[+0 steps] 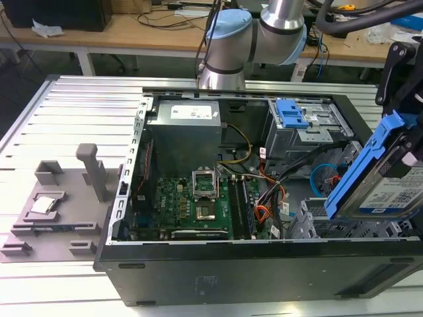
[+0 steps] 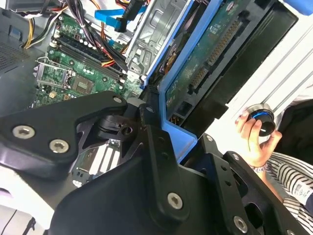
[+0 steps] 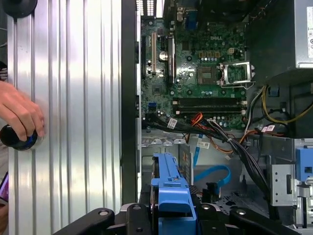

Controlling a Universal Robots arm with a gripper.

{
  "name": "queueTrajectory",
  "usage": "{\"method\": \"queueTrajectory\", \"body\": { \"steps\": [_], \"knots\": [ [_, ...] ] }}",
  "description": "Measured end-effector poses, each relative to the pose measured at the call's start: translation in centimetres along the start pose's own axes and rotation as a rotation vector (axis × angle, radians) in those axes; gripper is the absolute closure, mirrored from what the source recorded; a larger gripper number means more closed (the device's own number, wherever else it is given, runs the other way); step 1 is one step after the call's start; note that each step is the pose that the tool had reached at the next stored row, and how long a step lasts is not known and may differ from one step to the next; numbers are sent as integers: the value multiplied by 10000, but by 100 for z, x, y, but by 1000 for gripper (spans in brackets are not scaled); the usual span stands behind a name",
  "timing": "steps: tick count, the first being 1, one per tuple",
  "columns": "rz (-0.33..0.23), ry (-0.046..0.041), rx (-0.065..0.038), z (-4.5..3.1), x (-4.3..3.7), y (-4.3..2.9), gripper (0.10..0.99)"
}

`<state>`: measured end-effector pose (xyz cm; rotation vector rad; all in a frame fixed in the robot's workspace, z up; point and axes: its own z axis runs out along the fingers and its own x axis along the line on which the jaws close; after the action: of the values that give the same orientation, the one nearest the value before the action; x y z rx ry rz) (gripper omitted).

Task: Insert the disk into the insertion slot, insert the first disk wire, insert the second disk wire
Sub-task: 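Insert the disk into the insertion slot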

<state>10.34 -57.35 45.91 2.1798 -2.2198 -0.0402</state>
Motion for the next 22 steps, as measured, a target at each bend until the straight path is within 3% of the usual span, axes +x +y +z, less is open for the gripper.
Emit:
{"method": "queueTrajectory", "body": {
  "steps": [22],
  "knots": [
    [0,0,0,176,-1,-7,718]
  ]
}}
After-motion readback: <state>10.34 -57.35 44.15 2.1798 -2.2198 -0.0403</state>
